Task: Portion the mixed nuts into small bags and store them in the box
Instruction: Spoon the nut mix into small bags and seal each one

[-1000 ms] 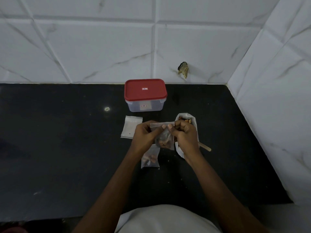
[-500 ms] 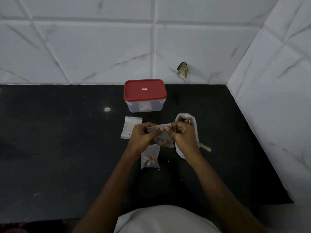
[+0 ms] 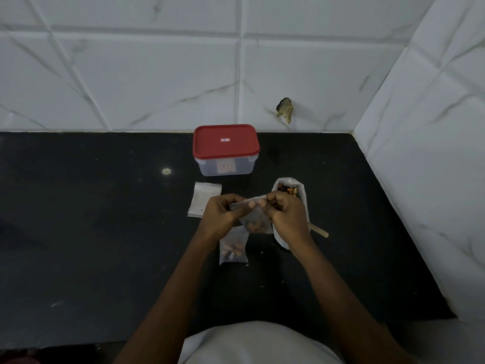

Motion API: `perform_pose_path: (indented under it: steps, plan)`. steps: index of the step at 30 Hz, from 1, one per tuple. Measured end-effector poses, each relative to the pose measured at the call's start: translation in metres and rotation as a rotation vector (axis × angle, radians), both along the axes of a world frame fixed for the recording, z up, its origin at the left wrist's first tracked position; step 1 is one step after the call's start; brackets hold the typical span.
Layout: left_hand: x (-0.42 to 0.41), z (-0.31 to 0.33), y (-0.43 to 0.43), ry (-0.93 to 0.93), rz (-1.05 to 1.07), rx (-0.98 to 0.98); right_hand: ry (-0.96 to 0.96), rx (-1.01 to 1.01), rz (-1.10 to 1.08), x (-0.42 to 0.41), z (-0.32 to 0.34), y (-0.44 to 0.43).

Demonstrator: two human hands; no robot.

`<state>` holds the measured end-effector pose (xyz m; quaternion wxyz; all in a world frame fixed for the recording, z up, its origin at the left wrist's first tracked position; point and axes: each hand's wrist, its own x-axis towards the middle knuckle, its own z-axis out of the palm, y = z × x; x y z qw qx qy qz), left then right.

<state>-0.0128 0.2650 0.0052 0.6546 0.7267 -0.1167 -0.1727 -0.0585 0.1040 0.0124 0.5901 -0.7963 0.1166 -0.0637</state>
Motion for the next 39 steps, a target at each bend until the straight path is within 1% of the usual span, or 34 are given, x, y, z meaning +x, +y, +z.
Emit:
perform_pose_path:
  steps: [4, 10, 13, 16, 19, 24, 27, 31, 34, 39]
  plan:
    - [-0.001, 0.003, 0.006, 0.069, 0.017, -0.065, 0.000, -0.008, -0.036, -0.001, 0.001, -0.004]
    - [0.000, 0.004, 0.004, 0.138, 0.056, -0.011, 0.038, -0.006, -0.025, -0.003, 0.003, -0.004]
    - [-0.002, 0.005, 0.005, 0.143, 0.075, -0.041, 0.045, -0.011, -0.033, -0.004, 0.004, -0.003]
    - [-0.005, 0.004, 0.009, 0.164, 0.034, -0.097, 0.024, -0.002, -0.037, -0.005, 0.008, -0.004]
    - [-0.007, 0.004, 0.012, 0.197, 0.007, -0.115, 0.032, 0.005, -0.039, -0.007, 0.011, -0.004]
    - [-0.006, 0.006, 0.012, 0.200, 0.119, -0.094, 0.019, -0.040, -0.027, -0.008, 0.008, -0.004]
    - [-0.006, 0.005, 0.012, 0.198, 0.145, -0.089, 0.017, -0.046, -0.036, -0.008, 0.007, -0.004]
    - [-0.006, 0.003, 0.013, 0.200, 0.148, -0.109, 0.008, -0.027, -0.041, -0.008, 0.006, -0.002]
    - [-0.006, 0.003, 0.013, 0.205, 0.105, -0.118, -0.004, -0.005, -0.074, -0.006, 0.007, -0.003]
    - [-0.003, 0.005, 0.012, 0.167, 0.075, -0.051, 0.006, 0.028, -0.116, -0.004, 0.002, -0.008]
